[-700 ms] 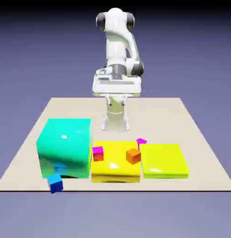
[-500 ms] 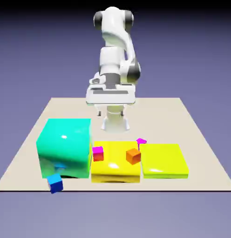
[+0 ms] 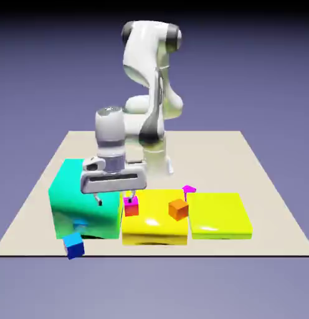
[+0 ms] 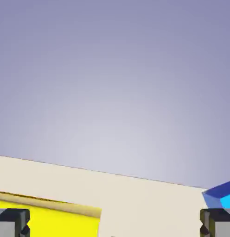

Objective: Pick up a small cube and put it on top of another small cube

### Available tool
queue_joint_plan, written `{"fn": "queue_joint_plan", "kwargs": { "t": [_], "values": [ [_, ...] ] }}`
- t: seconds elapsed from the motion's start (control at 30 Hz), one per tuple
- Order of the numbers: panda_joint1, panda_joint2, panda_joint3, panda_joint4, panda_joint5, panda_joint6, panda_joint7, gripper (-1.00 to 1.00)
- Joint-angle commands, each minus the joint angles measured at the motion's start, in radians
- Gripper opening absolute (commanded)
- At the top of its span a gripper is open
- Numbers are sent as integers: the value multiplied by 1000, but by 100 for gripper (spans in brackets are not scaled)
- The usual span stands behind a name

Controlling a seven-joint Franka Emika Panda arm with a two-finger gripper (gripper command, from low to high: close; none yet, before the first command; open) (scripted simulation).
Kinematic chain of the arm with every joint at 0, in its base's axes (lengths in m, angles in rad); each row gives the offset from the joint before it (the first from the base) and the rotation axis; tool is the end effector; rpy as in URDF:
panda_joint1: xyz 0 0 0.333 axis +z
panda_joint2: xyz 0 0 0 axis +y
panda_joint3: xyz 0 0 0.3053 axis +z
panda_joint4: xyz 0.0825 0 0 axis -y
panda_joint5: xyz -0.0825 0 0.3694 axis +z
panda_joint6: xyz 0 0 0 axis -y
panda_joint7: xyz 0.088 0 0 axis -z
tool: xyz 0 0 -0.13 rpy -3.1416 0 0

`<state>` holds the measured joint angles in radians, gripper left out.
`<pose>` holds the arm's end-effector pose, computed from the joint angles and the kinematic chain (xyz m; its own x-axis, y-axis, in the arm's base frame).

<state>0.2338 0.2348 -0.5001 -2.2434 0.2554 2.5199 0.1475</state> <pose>0.5202 -0.1428 0.2597 0.8221 -0.5654 0.0668 -0.5621 -0.8247 -0.0626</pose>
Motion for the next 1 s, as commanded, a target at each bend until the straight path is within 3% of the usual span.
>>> {"fn": "queue_joint_plan", "kwargs": {
  "t": [0.0,0.63,0.77,0.8,0.97],
  "values": [
    [10,36,-23,26,12,-23,-27,0],
    [198,719,-447,507,228,-462,-531,0],
    [146,807,-371,484,290,-346,-555,0],
    [146,807,-371,484,290,-346,-555,-100],
    [171,682,-399,489,208,-480,-496,-100]
  ]
}}
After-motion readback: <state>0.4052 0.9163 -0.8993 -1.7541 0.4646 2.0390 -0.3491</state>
